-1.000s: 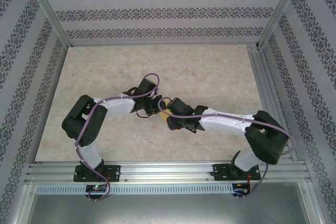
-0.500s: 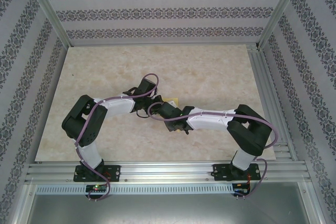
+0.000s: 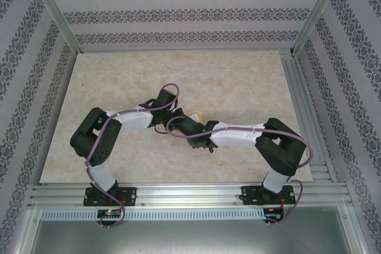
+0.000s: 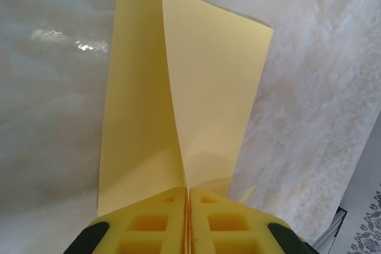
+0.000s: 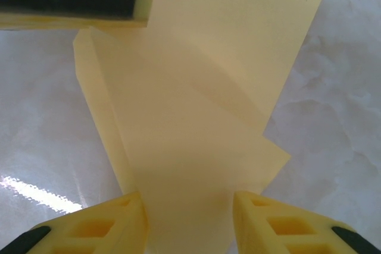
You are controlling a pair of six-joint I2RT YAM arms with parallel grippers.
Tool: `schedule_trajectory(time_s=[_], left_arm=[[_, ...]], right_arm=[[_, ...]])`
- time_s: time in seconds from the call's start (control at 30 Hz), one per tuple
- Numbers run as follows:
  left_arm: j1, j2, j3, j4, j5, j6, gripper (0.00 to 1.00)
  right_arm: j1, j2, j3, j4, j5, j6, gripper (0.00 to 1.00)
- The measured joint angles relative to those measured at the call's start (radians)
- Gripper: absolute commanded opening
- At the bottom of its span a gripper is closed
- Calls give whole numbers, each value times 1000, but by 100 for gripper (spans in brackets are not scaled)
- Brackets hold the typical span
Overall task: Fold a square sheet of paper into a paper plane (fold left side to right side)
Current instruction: Fourth fold the wing at the center of the table.
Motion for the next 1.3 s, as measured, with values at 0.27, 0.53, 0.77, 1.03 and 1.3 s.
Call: schedule_trajectory(time_s=[0.27, 0.53, 0.77, 1.03, 1.3], left_arm=[[0, 0, 0, 3, 15, -5, 12], [-1, 0, 0, 3, 15, -8, 12], [-1, 0, 0, 3, 15, -8, 12], [0, 0, 5, 3, 18, -8, 12], [0, 0, 5, 2, 18, -8, 12]], right_arm=[[23, -80, -80, 58, -18, -27, 41], [33, -130, -102, 98, -22, -50, 41], [66, -52, -92, 97, -7, -53, 40], [65, -38, -85, 90, 27, -53, 36], [65, -31, -80, 86, 51, -51, 31]])
